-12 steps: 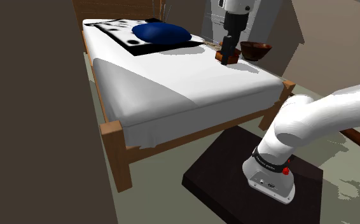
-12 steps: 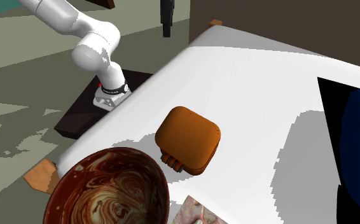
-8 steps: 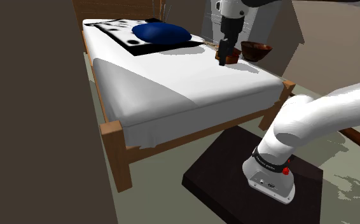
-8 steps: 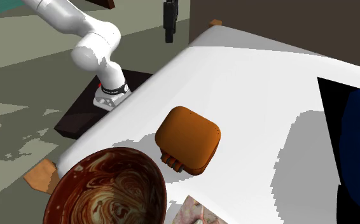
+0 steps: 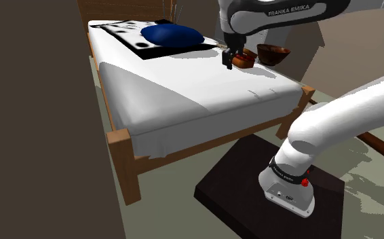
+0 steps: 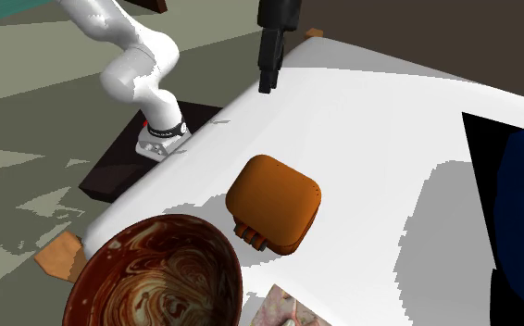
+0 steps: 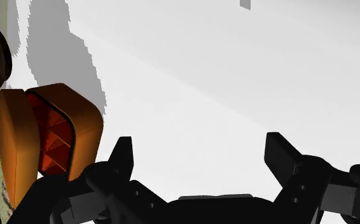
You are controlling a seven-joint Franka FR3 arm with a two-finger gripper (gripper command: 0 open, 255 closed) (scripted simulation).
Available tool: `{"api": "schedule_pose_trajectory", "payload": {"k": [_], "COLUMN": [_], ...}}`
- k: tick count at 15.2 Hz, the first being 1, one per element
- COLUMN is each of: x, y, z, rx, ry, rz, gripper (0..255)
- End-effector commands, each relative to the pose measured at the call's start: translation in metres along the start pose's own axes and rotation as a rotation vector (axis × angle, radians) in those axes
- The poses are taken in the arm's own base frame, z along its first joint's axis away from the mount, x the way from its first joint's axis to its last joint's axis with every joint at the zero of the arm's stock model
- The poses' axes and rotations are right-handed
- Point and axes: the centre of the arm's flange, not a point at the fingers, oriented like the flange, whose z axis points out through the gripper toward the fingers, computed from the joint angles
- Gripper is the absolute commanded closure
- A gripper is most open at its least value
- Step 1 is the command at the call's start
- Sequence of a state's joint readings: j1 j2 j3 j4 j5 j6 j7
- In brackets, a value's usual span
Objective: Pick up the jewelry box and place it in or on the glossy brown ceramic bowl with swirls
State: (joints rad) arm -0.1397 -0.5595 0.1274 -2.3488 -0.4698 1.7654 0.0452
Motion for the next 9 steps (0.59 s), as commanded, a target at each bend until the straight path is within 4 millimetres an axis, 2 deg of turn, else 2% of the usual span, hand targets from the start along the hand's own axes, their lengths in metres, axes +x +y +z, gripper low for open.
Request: {"api": "schedule_pose_trajectory", "payload": {"k": [1, 9], "x": [0.011, 0.064], "y": [0.012, 0.057], "z": [0.011, 0.054], "rx": [-0.083, -0.398], "ry": [-0.008, -0.043], "rz": [0.035, 0.175], "gripper": [0, 0]}}
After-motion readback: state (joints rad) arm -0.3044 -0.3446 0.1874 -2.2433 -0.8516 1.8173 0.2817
